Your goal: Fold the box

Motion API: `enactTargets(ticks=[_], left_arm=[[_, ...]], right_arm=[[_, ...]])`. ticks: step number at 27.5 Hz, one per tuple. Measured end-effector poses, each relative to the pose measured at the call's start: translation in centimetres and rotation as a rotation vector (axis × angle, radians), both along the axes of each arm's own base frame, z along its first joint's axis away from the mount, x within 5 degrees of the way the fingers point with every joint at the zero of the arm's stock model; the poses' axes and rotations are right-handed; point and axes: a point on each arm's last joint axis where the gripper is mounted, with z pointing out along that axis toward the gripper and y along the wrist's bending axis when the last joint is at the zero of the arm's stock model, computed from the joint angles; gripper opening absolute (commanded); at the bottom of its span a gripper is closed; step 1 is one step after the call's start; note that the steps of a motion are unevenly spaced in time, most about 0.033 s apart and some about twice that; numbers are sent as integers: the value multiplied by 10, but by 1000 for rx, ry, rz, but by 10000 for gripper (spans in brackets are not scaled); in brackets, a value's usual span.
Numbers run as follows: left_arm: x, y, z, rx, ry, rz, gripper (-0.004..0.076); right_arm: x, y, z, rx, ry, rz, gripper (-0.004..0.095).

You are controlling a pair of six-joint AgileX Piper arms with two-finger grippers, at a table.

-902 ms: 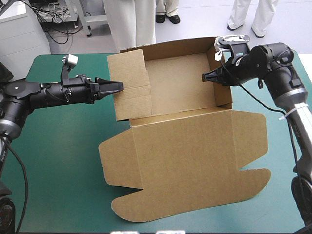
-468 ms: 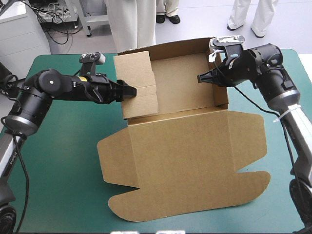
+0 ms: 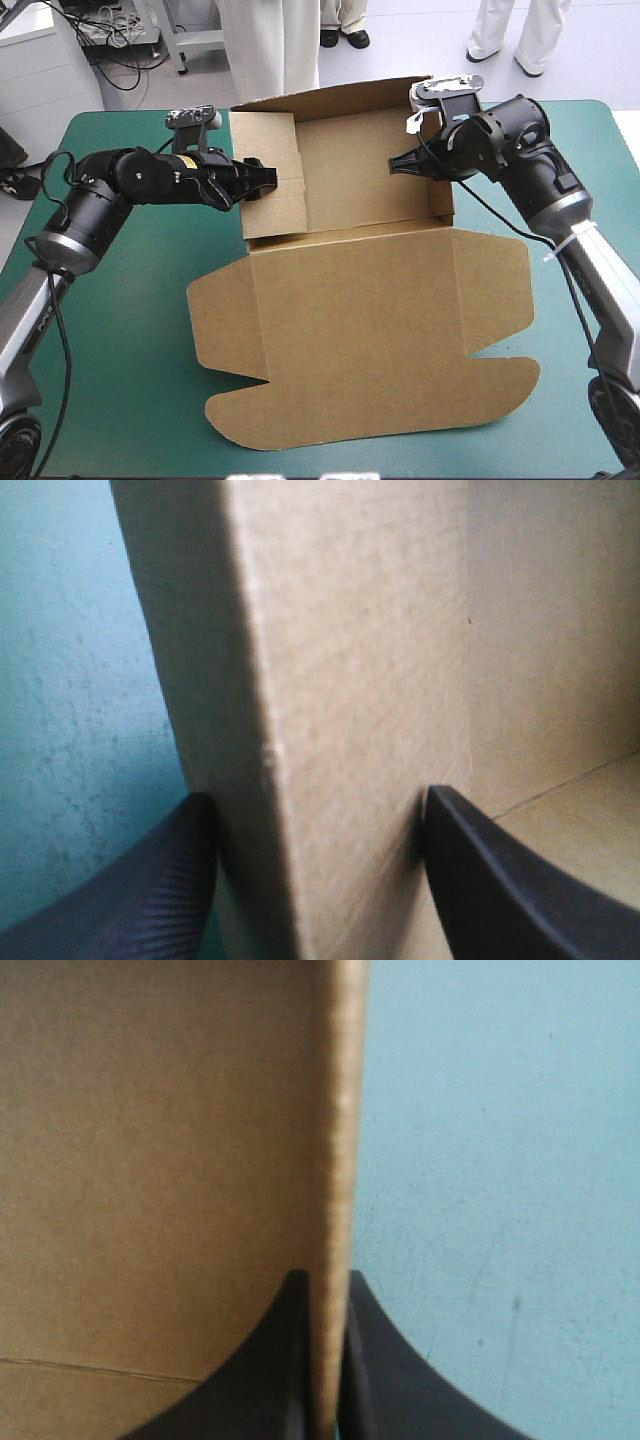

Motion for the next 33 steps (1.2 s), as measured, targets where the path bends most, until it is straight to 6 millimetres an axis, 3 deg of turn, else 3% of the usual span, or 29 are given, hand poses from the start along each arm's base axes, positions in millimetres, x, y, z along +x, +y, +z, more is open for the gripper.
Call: enactTargets(ticks=[9,12,14,18,26,33], left_arm=[[2,1,1,11,-25,10,402],[2,1,1,8,-29,15,347],[3,1,1,7,-31,16,256],[3,2,1,26,-43,14,-31],[8,5,-3,82,-65,9,-32],[8,8,7,168,7,51,-32]], right_arm=[[-1,4,1,6,-8,-18,-17],[-1,4,1,8,-9,-21,-17],[-1,4,1,8,-9,-23,-17],[-1,3,1,-2,-12,-29,-17],[-2,3,1,9,-3,-38,-17],[-9,4,-4,43,94,-71,-17]])
